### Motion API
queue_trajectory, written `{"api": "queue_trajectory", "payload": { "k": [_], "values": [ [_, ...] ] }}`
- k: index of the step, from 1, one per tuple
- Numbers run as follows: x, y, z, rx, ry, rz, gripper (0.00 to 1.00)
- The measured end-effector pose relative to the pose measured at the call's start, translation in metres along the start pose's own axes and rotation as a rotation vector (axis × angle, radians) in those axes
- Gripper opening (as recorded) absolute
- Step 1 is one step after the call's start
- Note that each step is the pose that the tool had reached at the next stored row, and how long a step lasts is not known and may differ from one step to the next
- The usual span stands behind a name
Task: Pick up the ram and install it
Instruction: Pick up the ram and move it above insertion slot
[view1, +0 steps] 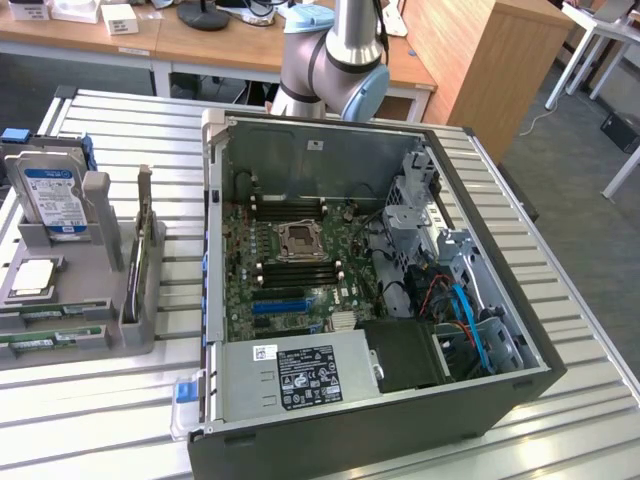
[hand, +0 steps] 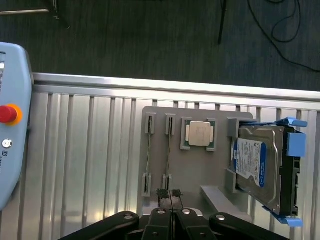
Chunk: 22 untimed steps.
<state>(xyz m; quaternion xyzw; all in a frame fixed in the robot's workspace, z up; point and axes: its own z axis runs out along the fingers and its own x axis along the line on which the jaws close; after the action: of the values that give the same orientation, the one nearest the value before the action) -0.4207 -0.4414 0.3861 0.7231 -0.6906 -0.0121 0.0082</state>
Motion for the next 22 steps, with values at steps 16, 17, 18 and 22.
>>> {"api": "queue_trajectory", "payload": {
  "k": [16, 17, 18, 22],
  "values": [
    [0.0, 0.0, 0.0024, -0.0002, 0.0009, -0.029, 0.11],
    [0.0, 0.0, 0.0024, -0.0002, 0.0009, -0.029, 0.11],
    [0.0, -0.0001, 0.0025, -0.0001, 0.0009, -0.029, 0.11],
    [0.0, -0.0001, 0.0025, 0.0, 0.0008, -0.029, 0.11]
  ]
}}
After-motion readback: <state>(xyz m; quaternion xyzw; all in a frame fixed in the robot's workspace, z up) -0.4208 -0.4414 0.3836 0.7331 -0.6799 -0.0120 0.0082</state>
